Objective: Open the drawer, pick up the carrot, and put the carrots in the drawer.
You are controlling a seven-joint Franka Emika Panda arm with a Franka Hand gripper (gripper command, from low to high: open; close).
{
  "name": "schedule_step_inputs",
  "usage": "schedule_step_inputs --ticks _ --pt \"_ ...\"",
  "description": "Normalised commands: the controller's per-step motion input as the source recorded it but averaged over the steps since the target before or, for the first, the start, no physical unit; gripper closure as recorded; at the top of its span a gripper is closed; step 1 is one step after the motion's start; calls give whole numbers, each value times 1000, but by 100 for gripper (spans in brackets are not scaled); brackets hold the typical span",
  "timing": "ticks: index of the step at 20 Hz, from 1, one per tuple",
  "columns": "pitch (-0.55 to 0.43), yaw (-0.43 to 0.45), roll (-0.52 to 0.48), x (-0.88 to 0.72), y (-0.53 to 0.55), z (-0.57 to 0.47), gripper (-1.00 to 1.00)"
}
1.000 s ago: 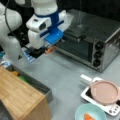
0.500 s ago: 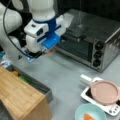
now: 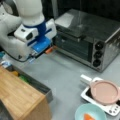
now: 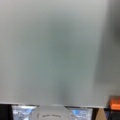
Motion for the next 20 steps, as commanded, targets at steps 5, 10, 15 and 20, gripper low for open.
schedule_step_inputs --ticks 5,10,15,20 --pt "-213 128 -17 -145 -329 -213 -100" --pt "-159 151 -19 -2 -410 -161 -100" --pt "-77 144 -26 87 -354 -107 -100" --pt "-19 119 -44 101 -199 -70 -100"
